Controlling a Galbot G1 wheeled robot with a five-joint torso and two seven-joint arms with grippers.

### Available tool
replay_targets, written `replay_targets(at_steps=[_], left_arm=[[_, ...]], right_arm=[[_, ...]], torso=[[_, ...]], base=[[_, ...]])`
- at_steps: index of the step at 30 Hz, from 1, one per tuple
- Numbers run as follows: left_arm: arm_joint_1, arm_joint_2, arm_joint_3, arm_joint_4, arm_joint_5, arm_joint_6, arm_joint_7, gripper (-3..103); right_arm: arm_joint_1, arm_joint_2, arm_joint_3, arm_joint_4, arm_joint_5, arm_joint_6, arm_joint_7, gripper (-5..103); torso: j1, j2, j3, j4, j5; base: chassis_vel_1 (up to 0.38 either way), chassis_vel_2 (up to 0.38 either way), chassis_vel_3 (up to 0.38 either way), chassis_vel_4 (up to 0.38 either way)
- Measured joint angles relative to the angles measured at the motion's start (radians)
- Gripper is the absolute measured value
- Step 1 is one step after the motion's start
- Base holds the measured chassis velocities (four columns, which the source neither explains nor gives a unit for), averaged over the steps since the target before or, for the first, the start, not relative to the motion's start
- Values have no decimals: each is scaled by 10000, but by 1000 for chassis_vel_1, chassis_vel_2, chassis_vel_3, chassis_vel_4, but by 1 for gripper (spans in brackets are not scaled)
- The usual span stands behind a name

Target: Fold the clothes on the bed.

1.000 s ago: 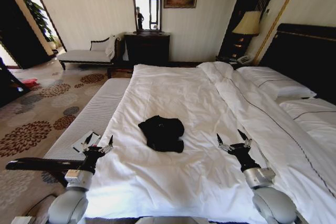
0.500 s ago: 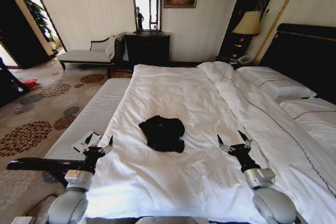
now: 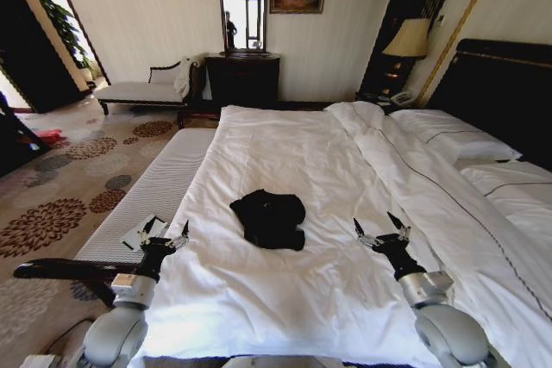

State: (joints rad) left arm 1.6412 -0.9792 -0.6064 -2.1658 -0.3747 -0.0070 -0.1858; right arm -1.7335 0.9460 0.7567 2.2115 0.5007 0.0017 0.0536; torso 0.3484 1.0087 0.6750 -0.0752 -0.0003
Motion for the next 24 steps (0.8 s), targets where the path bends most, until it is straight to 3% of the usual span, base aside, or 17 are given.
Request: replay_targets(at_steps=[4,5,8,10,11,13,14,18,19,22,24], left_arm=[[-1148,1243,796,229,-1197,743,-326,100],[-1148,1243,796,229,-1197,743,-326,100],[-2502,2382,1609,834,-2538,1172,-492,100],[-3213,2776,2046,1119,-3195,1329,-493,100],[-3213,2776,2046,1119,-3195,1329,-493,100],[-4425,3132,2975,1504,-3882,1449,-283,100],[-4425,3132,2975,1504,-3882,1449,-283,100],[-6372,3226,4666,2047,-4857,1690,-157,100],[-6372,3226,4666,2047,-4857,1690,-157,100],[-8105,3023,5936,2466,-5942,2168,-566,100],[-8455,2942,6181,2543,-6228,2309,-695,100]], right_arm=[[923,-676,-229,-431,910,-286,-42,100],[923,-676,-229,-431,910,-286,-42,100],[1332,-932,-389,-768,1060,-281,-70,100],[1357,-912,-469,-820,1001,-249,-83,100],[1357,-912,-469,-820,1001,-249,-83,100],[1313,-750,-560,-906,783,-156,-102,100],[1313,-750,-560,-906,783,-156,-102,100],[1268,-584,-619,-985,579,-109,-98,100],[1268,-584,-619,-985,579,-109,-98,100],[1233,-530,-620,-1059,388,-50,-83,100],[1203,-512,-615,-1065,349,-40,-81,100]], torso=[[0,0,1,2,2],[0,0,1,2,2],[3,-1,2,-2,3],[2,-2,2,0,3],[2,-2,2,0,3],[1,-1,2,-1,4],[1,-1,2,-1,4],[0,-1,1,-1,3],[0,-1,1,-1,3],[1,-1,1,0,4],[1,-1,1,-2,5]], base=[[0,0,0,0],[0,0,0,0],[0,0,0,0],[0,0,0,0],[0,0,0,0],[0,0,0,0],[0,0,0,0],[0,0,0,0],[0,0,0,0],[0,0,0,0],[0,0,0,0]])
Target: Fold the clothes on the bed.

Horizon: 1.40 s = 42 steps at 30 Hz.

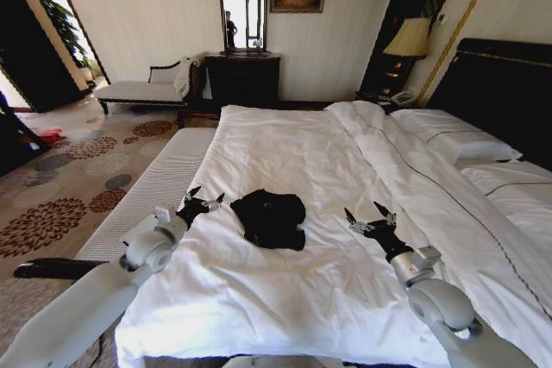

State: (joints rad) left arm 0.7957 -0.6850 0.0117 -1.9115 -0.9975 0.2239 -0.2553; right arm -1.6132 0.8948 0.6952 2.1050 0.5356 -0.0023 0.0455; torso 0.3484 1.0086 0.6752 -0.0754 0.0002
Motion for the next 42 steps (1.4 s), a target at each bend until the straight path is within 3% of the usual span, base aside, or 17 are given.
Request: replay_targets(at_steps=[3,5,6,10,22,26,30,36,42], left_arm=[[-1144,-451,732,226,-1241,755,-485,100],[-1870,-844,1196,466,-2054,1587,-900,100],[-1870,-844,1196,466,-2054,1587,-900,100],[-3329,-1795,2003,1164,-4029,3415,-2045,100],[-5193,-2970,2527,3075,-6012,5045,-3460,100],[-5646,-3353,2617,3789,-6289,5197,-3706,102],[-6221,-3771,3004,4795,-6549,5205,-3810,93],[-6328,-3723,3632,4884,-6483,5186,-3600,88],[-6128,-3691,3775,4859,-6468,5159,-3507,96]], right_arm=[[-111,106,6,-9,-126,18,11,100],[-182,167,6,-29,-210,42,26,100],[-182,167,6,-29,-210,42,26,100],[-249,247,78,-45,-247,51,87,100],[-487,494,262,-213,-407,141,143,100],[-471,510,262,-212,-412,145,164,100],[-528,552,320,-160,-412,139,215,100],[-695,636,487,-110,-427,137,245,100],[-674,620,540,-161,-402,124,278,100]], torso=[[-1,0,0,2,1],[-1,0,-1,3,-2],[-1,0,-1,3,-2],[0,1,-1,1,-2],[0,1,-1,5,-1],[-1,1,-1,3,-1],[1,1,-1,2,0],[-1,1,-2,2,-2],[-1,1,-2,3,-2]], base=[[0,0,0,0],[0,0,0,0],[0,0,0,0],[0,0,0,0],[0,0,0,0],[0,0,0,0],[0,0,0,0],[0,0,0,0],[0,0,0,0]])
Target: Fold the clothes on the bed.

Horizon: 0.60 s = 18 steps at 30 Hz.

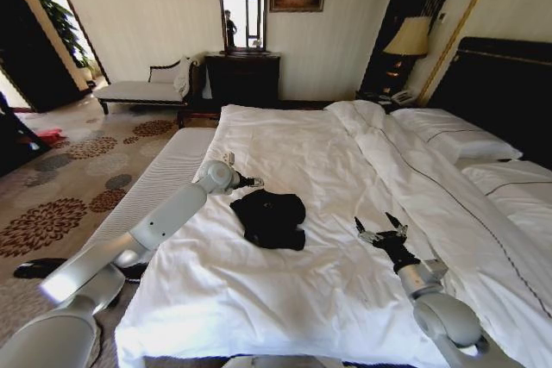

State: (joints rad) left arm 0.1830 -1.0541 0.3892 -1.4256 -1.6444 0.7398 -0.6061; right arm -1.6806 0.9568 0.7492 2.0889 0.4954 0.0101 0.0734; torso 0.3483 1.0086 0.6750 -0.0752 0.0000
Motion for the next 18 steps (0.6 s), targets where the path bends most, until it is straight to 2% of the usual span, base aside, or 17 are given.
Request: replay_targets(at_steps=[3,6,8,11,13,14,16,17,18], left_arm=[[157,-14,49,0,124,-6,63,91],[284,-73,11,31,257,-13,104,91],[415,-182,-127,127,349,-21,103,78],[441,-229,-155,198,361,-23,103,72],[452,-303,-166,336,396,-25,103,61],[454,-327,-173,380,407,-26,103,61],[455,-368,-192,468,411,-31,103,51],[455,-368,-192,468,411,-31,103,51],[455,-374,-192,494,408,-32,103,45]], right_arm=[[47,-4,-58,-25,4,-26,34,100],[55,-6,-73,-26,12,-40,46,100],[47,-25,-74,-8,78,-83,67,100],[50,-40,-66,5,131,-120,95,100],[69,-52,-48,5,165,-142,137,100],[67,-53,-39,5,169,-148,145,100],[40,-47,-33,3,170,-152,155,100],[40,-47,-33,3,170,-152,155,100],[37,-41,-30,-6,170,-151,159,100]], torso=[[0,0,0,0,0],[0,0,0,0,0],[0,0,0,-1,0],[0,0,0,-1,-1],[0,0,0,-1,0],[0,0,0,-1,0],[1,0,0,-1,0],[1,0,0,-1,0],[0,0,0,-1,0]], base=[[0,0,0,0],[0,0,0,0],[0,0,0,0],[0,0,0,0],[0,0,0,0],[0,0,0,0],[0,0,0,0],[0,0,0,0],[0,0,0,0]])
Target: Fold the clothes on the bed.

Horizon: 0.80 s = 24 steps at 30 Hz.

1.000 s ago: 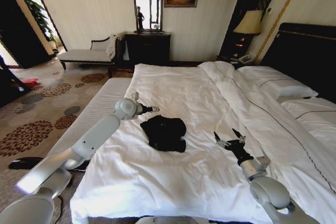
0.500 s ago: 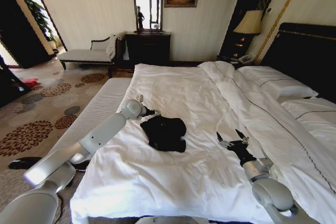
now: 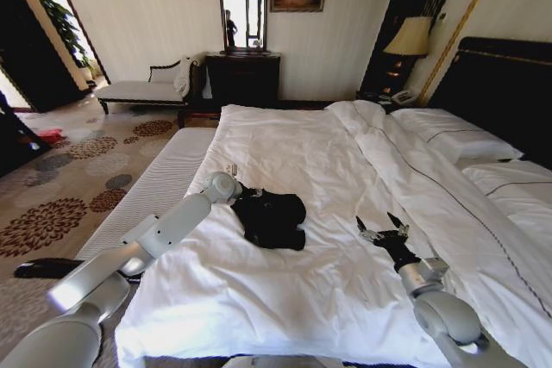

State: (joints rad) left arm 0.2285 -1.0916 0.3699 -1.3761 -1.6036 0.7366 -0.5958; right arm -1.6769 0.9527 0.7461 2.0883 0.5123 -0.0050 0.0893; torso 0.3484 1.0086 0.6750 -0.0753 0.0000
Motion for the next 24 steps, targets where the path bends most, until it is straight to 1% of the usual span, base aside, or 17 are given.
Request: replay_targets(at_steps=[2,4,7,8,10,11,12,15,18,19,23,24], left_arm=[[-5,-7,0,58,-2,-1,0,34],[-5,-8,0,64,-2,-2,0,34],[-9,-10,16,125,-1,-5,5,18],[-9,-10,16,125,-1,-5,5,18],[-2,-6,25,123,4,-7,8,7],[2,6,34,100,6,-8,8,7],[9,49,48,19,7,-9,15,3],[19,126,56,-87,7,-10,17,1],[139,396,52,-323,96,-12,95,1],[139,396,52,-323,96,-12,95,1],[382,653,-26,-569,341,-12,279,1],[596,782,-113,-752,545,-13,448,1]], right_arm=[[9,12,1,-46,0,-1,9,100],[11,12,1,-48,0,-1,9,100],[57,20,-47,-71,0,-13,24,100],[57,20,-47,-71,0,-13,24,100],[79,23,-98,-77,-2,-24,41,100],[88,23,-116,-77,-2,-38,54,100],[118,16,-133,-69,11,-86,90,100],[199,-28,-176,-25,153,-216,141,100],[570,-273,-391,20,662,-447,163,100],[570,-273,-391,20,662,-447,163,100],[902,-487,-583,-88,837,-463,38,100],[1084,-595,-717,-248,779,-401,-63,100]], torso=[[0,0,0,0,0],[-1,1,0,0,0],[0,1,0,0,0],[0,1,0,0,0],[0,0,0,0,0],[0,0,0,0,0],[0,0,0,-1,0],[-1,1,0,-2,0],[-1,0,0,1,0],[-1,0,0,1,0],[0,0,1,3,0],[0,1,0,2,-1]], base=[[0,0,0,0],[0,0,0,0],[0,0,0,0],[0,0,0,0],[0,0,0,0],[0,0,0,0],[0,0,0,0],[0,0,0,0],[0,0,0,0],[0,0,0,0],[0,0,0,0],[0,0,0,0]])
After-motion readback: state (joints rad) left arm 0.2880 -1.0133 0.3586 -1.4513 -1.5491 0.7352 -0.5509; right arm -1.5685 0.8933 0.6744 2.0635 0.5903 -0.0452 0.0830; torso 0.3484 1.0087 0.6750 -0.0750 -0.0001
